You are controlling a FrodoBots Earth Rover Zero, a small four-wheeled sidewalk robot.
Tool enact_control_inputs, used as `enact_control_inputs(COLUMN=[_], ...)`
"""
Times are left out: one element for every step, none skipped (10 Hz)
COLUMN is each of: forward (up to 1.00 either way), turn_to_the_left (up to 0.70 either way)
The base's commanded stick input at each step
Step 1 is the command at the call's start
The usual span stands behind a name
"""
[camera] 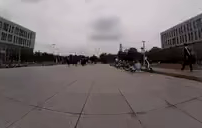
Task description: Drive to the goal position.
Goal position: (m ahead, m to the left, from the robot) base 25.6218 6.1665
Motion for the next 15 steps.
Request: enact_control_inputs(forward=[0.7,0.7,0.7,0.7,0.7,0.7,0.7,0.7,0.7,0.7,0.7,0.7,0.7,0.7,0.7], turn_to_the_left=[0.01,0.01,0.01,0.01,0.01,0.01,0.01,0.01,0.01,0.01,0.01,0.01,0.01,0.01,0.01])
